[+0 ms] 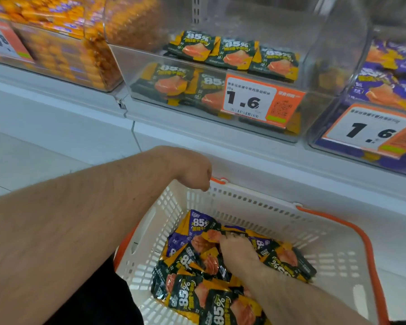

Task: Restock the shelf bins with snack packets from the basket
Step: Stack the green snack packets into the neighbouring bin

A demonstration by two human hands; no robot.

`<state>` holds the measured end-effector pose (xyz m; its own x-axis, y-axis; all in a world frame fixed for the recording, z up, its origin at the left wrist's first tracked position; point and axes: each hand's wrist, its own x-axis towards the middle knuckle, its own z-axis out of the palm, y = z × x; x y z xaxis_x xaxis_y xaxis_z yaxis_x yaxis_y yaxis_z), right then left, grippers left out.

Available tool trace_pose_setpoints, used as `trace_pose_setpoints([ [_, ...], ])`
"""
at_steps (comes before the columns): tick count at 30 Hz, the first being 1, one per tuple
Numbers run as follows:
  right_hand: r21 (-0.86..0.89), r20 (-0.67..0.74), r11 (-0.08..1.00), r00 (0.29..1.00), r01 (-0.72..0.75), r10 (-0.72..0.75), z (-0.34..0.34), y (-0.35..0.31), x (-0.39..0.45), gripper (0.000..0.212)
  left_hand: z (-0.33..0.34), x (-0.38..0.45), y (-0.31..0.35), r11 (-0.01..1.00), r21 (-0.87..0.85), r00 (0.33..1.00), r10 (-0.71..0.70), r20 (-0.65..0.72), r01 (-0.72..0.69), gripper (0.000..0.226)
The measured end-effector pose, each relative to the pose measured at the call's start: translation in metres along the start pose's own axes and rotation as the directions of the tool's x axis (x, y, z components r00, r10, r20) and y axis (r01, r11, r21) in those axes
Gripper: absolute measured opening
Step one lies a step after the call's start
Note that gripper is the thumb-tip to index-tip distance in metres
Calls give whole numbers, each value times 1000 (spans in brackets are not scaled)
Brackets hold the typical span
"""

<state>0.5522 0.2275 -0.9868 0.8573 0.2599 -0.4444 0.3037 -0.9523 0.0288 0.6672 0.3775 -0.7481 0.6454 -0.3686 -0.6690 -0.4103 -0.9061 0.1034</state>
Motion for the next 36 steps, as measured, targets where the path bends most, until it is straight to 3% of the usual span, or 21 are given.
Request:
trace_pose_setpoints([
  [3, 82, -110, 996, 992, -45, 54, -36, 7, -6, 39, -4, -8, -2, 999, -36, 999, 17, -39, -19, 42],
  [5, 287, -143, 952, 978, -106, 152, -64, 13, -8, 28, -7, -14, -5, 999, -47, 997, 24, -72, -27, 43],
  [8, 647, -159, 757, 955, -90, 249, -107, 20, -10, 18, -10, -23, -18, 1000, -3, 987, -14, -163, 14, 59],
  [13, 828, -234, 560, 932, 42, 277, -177, 25, -19, 21, -17, -43, -44, 984, -177, 969, -51, -242, 7, 82],
  [16, 882, -301, 447, 906, 147, 297, -208, 23, -29, 29, -18, -55, -51, 956, -289, 960, -36, -278, -48, 72],
  [18, 910, -330, 355, 895, 216, 301, -227, 19, -37, 28, -17, -60, -53, 902, -395, 925, 13, -379, -175, 43],
  [21, 885, -397, 364, 878, 289, 267, -252, 12, -49, 29, -20, -74, -54, 820, -470, 843, 27, -538, -326, 12],
  [23, 809, -501, 482, 823, 336, 267, -265, 9, -55, 26, -25, -87, -53, 788, -480, 778, -2, -628, -386, 18],
  [25, 724, -611, 575, 741, 382, 278, -281, 6, -63, 17, -30, -99, -55, 792, -439, 672, -48, -739, -425, 18],
  [27, 682, -676, 586, 684, 437, 276, -297, 0, -74, 17, -35, -112, -56, 768, -393, 544, -70, -836, -506, 17],
  [29, 697, -688, 529, 659, 485, 303, -318, -9, -86, 20, -38, -123, -58, 731, -331, 404, -82, -911, -597, 16],
  [31, 745, -661, 376, 683, 550, 311, -340, -18, -97, 27, -41, -133, -59, 720, -244, 266, -85, -960, -649, 16],
  [34, 804, -591, 144, 744, 578, 314, -371, -26, -106, 22, -45, -139, -58, 771, -126, 106, -77, -991, -624, 22],
  [36, 824, -563, 154, 756, 545, 334, -383, -30, -99, 20, -47, -135, -60, 821, -62, 13, -67, -998, -567, 15],
])
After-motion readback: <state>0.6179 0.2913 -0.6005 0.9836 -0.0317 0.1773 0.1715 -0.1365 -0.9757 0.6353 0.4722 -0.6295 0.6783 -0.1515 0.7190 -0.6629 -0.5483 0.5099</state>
